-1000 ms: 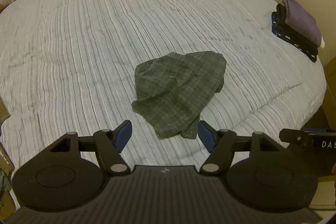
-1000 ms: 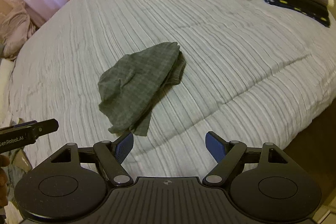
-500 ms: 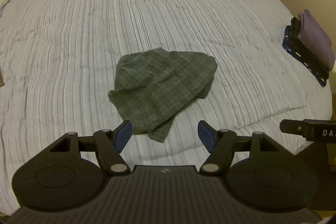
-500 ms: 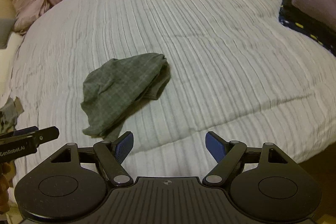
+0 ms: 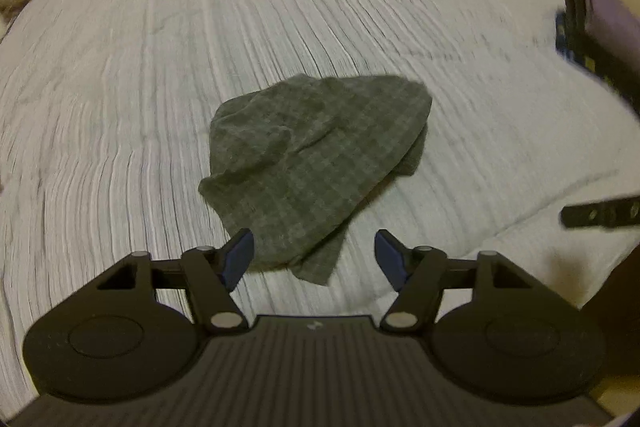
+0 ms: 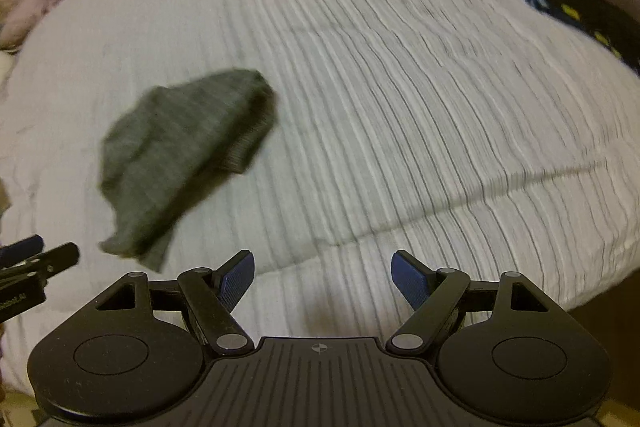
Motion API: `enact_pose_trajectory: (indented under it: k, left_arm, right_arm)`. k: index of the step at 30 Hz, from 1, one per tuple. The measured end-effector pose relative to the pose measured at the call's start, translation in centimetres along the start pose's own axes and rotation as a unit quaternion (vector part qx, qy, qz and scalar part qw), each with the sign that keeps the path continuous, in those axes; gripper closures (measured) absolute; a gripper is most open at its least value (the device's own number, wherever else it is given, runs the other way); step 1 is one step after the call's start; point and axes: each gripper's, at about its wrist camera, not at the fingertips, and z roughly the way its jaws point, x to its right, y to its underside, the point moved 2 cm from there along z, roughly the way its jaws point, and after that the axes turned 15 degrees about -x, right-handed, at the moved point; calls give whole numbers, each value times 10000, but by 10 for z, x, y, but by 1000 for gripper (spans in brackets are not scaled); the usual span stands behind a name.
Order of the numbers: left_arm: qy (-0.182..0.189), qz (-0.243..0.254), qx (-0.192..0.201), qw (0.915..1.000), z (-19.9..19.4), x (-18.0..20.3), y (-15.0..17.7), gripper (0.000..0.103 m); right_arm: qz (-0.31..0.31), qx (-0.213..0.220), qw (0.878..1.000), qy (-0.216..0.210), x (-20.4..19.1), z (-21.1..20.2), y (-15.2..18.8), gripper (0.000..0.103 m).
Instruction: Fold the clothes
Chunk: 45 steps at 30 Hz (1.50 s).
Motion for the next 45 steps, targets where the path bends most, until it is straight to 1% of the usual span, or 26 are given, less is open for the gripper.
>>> enact_pose_trajectory:
  k: [3,5,7,9,10,11,12,13,16,17,19,21,22,24,25,27,29,31,33,34,36,39,41,42,44,45]
  left_arm:
    - [-247,696,52,9973,31,1,-1,49]
    - [-403,1188,144,9920,50,4,-2,49]
    - [-570,1696,254,9835,68,9,-2,49]
    - [-695,2210,287,9724,85,14,0,49]
    - [-711,2451,263,9665,92,15,0,51]
    - [-675,2606,252,9627,97,15,0,69]
    - [-601,2698,249,9607,100,12,-2,93]
    - [-435,2705,261,9614,99,7,-5,100]
    - [361,2131,572,9747,73,-25,-23,101]
    - [634,1794,734,9790,61,-43,-33,101]
    - [1125,1029,1119,9820,37,-85,-53,101]
    - [1488,105,1480,9777,22,-136,-73,101]
    - [1590,-391,1598,9735,19,-163,-81,101]
    - [1695,-1285,1602,9639,26,-212,-95,103]
    - [1738,-1547,1500,9609,33,-232,-99,103]
    - [1760,-1738,1291,9603,47,-254,-99,103]
    - [1724,-1790,1060,9628,61,-265,-93,103]
    - [1719,-1825,848,9643,75,-269,-84,103]
    - [1766,-1885,723,9634,85,-271,-72,103]
    - [1799,-1928,673,9623,88,-272,-65,103]
    - [1841,-1999,604,9605,94,-273,-56,103]
    - [1857,-2050,523,9596,105,-273,-57,103]
    - [1819,-2048,481,9605,111,-270,-56,103]
    - [1805,-2048,479,9608,111,-268,-56,103]
    - [1792,-2051,502,9609,109,-265,-56,103]
    - [1786,-2053,513,9609,107,-263,-56,103]
  right_arm:
    - [261,-112,9996,43,8,23,1,23]
    - [403,-161,9991,30,10,38,3,23]
    - [545,-209,9983,39,11,52,6,23]
    - [687,-257,9973,47,12,66,8,23]
    - [758,-281,9967,52,12,73,10,24]
    - [812,-289,9963,46,10,77,12,24]
    - [865,-297,9958,39,8,81,14,24]
    - [918,-304,9953,32,6,85,16,24]
    - [980,-254,9949,33,-2,91,17,24]
    - [995,-228,9948,28,-5,93,17,24]
    - [1038,-93,9946,9,-13,95,16,24]
    - [1097,88,9939,-75,-20,95,10,24]
    - [1123,188,9934,-164,-25,95,7,24]
    - [1164,398,9915,-413,-36,95,-1,24]
    - [1179,507,9901,-573,-42,97,-4,24]
    - [1261,627,9851,-984,-56,105,-11,24]
    - [1342,744,9783,-1395,-69,113,-17,24]
    - [1603,872,9657,-1847,-74,122,-21,24]
    - [1853,1077,9502,-2261,-77,126,-24,24]
    - [1886,1230,9451,-2367,-79,128,-26,24]
    - [1704,1358,9451,-2435,-86,132,-32,24]
    - [1557,872,9503,-2550,-99,155,-39,24]
    - [1518,631,9470,-2759,-111,172,-33,24]
    - [1425,625,9463,-2835,-117,175,-30,26]
    - [1222,599,9458,-2947,-122,177,-28,97]
    - [1214,589,9451,-2976,-119,175,-30,97]
